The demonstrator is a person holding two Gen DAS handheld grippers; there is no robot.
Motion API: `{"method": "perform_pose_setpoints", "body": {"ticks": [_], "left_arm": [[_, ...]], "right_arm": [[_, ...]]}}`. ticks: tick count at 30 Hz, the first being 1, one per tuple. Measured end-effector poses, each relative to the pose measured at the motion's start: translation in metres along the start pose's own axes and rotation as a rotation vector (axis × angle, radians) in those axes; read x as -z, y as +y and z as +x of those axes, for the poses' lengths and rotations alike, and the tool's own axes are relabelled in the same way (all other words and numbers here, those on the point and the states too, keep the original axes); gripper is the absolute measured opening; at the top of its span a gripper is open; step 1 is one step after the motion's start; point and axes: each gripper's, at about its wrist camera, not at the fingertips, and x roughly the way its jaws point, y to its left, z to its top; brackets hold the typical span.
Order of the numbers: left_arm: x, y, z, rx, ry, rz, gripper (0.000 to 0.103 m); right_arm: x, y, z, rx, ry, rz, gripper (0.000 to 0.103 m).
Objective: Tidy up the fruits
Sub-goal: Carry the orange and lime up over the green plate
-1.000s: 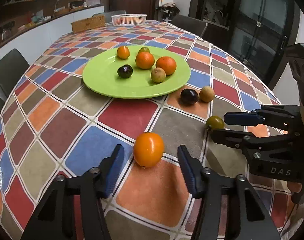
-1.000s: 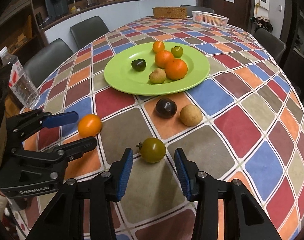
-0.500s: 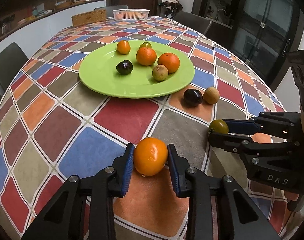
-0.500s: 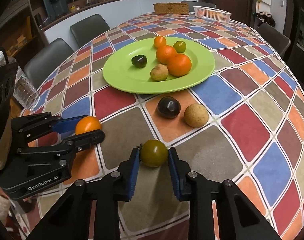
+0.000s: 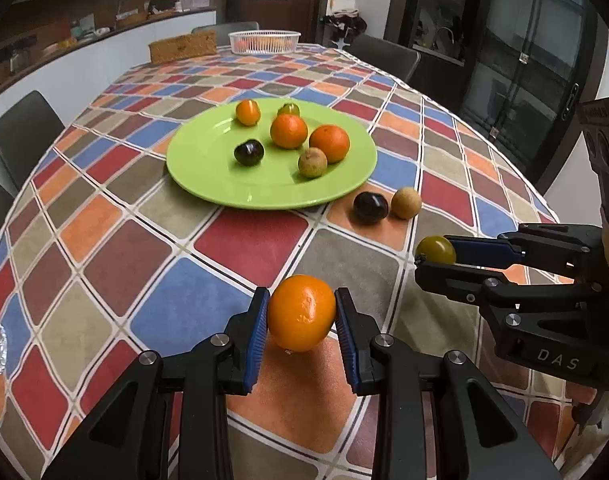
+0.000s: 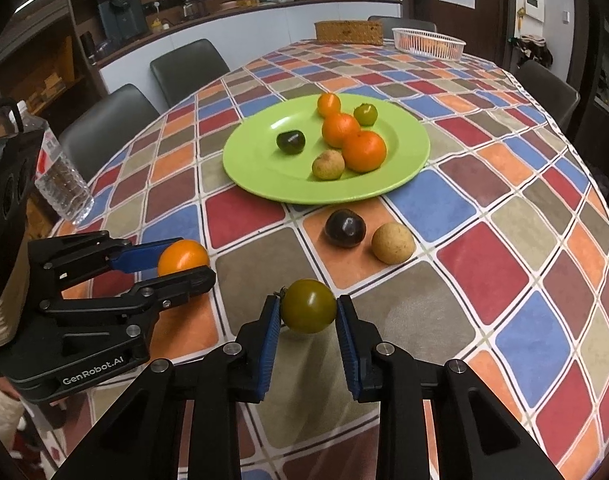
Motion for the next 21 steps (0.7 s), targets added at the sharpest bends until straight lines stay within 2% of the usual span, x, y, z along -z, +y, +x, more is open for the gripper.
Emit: {"method": "perform_pose_setpoints", "body": {"ticks": [21], "left_arm": [[-0.03,-0.011,-0.059,-0.051,-0.159,0.011,0.032]], "right_arm": [[-0.027,0.003,-0.053,-0.014,-0.153,-0.023,0.029]]}}
